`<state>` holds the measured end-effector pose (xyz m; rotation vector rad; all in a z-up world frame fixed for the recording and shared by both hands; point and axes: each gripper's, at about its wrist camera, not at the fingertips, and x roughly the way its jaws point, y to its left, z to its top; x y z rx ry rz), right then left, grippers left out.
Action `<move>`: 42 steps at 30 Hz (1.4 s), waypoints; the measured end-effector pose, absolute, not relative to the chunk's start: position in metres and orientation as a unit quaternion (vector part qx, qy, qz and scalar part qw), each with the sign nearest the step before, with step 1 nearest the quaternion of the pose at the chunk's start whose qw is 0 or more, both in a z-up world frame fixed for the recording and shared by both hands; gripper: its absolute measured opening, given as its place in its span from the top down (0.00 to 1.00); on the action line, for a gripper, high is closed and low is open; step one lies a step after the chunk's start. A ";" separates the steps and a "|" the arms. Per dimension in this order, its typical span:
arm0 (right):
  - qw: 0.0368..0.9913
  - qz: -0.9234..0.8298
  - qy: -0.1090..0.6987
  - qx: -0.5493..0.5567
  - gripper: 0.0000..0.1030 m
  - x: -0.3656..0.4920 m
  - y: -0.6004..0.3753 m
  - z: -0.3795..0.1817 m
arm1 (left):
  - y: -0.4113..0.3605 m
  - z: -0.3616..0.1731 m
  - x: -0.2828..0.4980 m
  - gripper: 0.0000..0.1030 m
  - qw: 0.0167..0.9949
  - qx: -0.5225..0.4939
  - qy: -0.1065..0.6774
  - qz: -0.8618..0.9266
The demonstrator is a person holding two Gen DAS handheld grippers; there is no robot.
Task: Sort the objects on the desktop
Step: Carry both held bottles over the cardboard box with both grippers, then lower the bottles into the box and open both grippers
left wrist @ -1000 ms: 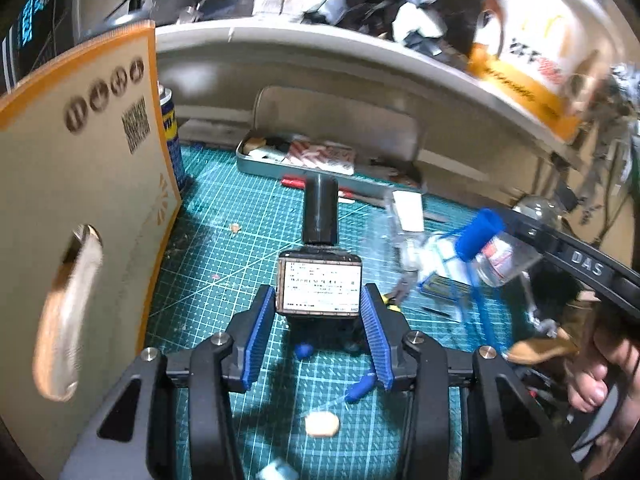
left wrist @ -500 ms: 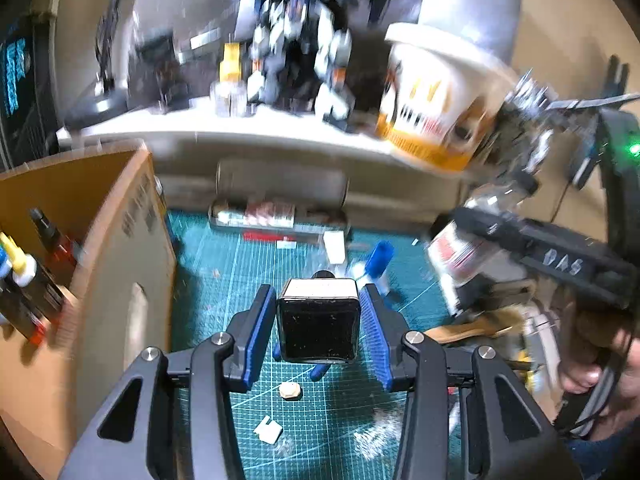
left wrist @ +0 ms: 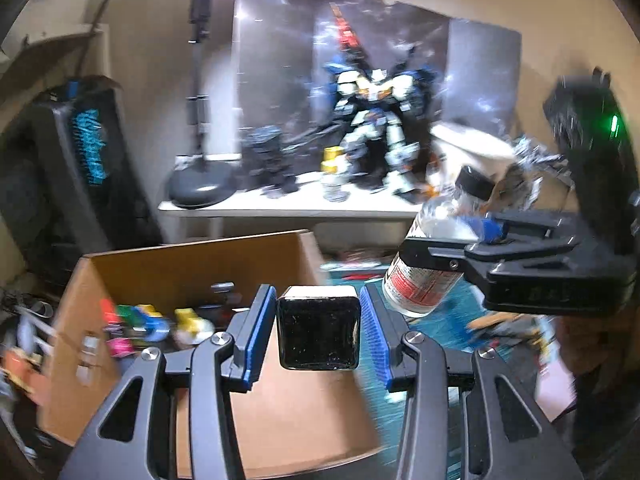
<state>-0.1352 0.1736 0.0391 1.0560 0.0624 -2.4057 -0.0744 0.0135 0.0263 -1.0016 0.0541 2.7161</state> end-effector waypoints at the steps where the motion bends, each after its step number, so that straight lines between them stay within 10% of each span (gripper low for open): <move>1: 0.264 -0.880 0.028 0.394 0.54 -0.137 0.155 0.039 | 0.003 0.026 -0.075 0.58 0.117 -0.348 0.024 0.930; 25: 0.191 -0.715 0.093 0.666 0.54 -0.229 0.017 -0.113 | -0.087 -0.096 -0.162 0.59 0.064 -0.602 0.103 0.789; 27: 0.181 -0.709 0.094 0.675 0.54 -0.232 0.016 -0.122 | -0.089 -0.100 -0.166 0.80 0.061 -0.611 0.101 0.783; 42: 0.185 -0.704 0.101 0.678 0.50 -0.217 0.008 -0.121 | -0.094 -0.088 -0.168 0.80 0.018 -0.614 0.115 0.781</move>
